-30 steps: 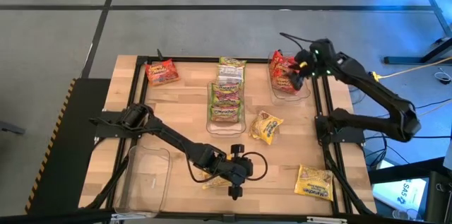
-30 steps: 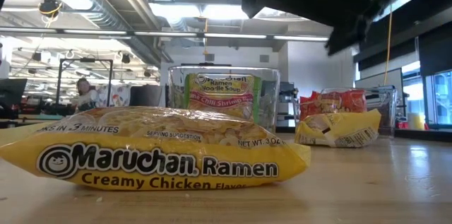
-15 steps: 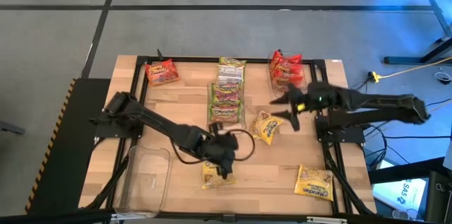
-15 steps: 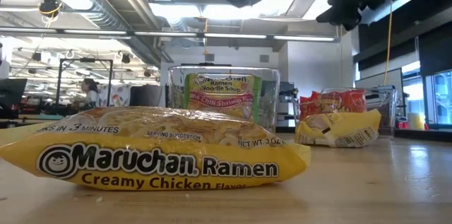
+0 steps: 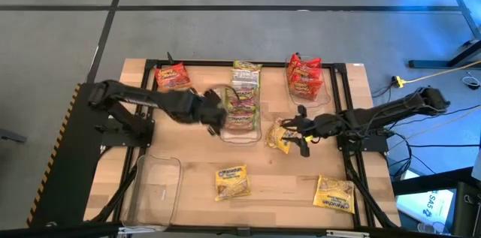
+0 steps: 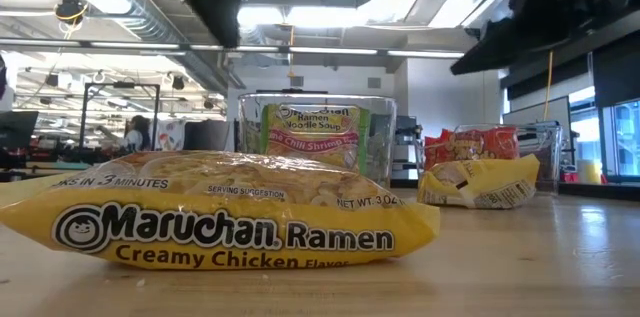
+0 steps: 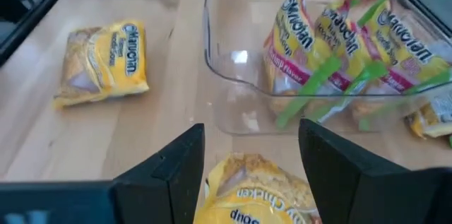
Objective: Sort Maruchan noodles
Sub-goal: Put the orange noodle pack into the top right transparent bin
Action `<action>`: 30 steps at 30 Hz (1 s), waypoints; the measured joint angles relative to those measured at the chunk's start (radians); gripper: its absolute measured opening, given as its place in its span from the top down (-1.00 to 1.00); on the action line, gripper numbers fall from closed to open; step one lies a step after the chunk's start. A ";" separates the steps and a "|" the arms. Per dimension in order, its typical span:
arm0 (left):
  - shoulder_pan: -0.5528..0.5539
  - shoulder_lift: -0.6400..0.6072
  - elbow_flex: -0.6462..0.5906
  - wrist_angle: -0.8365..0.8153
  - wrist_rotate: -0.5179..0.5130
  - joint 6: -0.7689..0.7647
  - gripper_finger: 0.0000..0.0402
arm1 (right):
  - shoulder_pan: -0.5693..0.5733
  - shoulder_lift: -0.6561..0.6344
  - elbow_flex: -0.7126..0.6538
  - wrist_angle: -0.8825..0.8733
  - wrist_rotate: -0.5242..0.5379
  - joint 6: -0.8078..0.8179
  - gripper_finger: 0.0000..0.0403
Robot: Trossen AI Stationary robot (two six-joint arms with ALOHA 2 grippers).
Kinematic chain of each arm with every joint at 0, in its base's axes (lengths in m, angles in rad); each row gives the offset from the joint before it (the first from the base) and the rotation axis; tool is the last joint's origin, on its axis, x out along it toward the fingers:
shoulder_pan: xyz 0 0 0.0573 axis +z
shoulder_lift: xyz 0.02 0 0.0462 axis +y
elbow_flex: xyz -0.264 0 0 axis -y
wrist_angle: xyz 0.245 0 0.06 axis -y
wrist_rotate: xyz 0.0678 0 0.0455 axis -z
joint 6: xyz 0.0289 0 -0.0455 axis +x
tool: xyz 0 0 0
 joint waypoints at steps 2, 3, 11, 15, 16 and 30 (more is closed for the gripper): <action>0.072 -0.055 -0.072 0.003 0.007 -0.001 0.52 | -0.002 0.041 0.000 0.048 0.004 -0.019 0.01; 0.110 -0.079 -0.107 0.002 0.009 -0.001 0.52 | -0.002 0.057 0.000 0.057 0.004 -0.028 0.01; 0.416 -0.158 -0.295 0.035 -0.043 0.144 0.52 | -0.003 0.223 0.000 0.205 0.011 -0.230 0.01; 0.576 -0.139 -0.349 0.116 0.019 0.213 0.52 | -0.003 0.305 0.000 0.271 0.036 -0.299 0.01; 0.617 -0.127 -0.351 0.119 0.042 0.211 0.52 | -0.003 0.319 0.000 0.278 0.040 -0.307 0.01; 0.981 0.033 -0.295 0.140 0.169 0.261 0.73 | -0.003 0.475 0.000 0.429 0.048 -0.236 0.01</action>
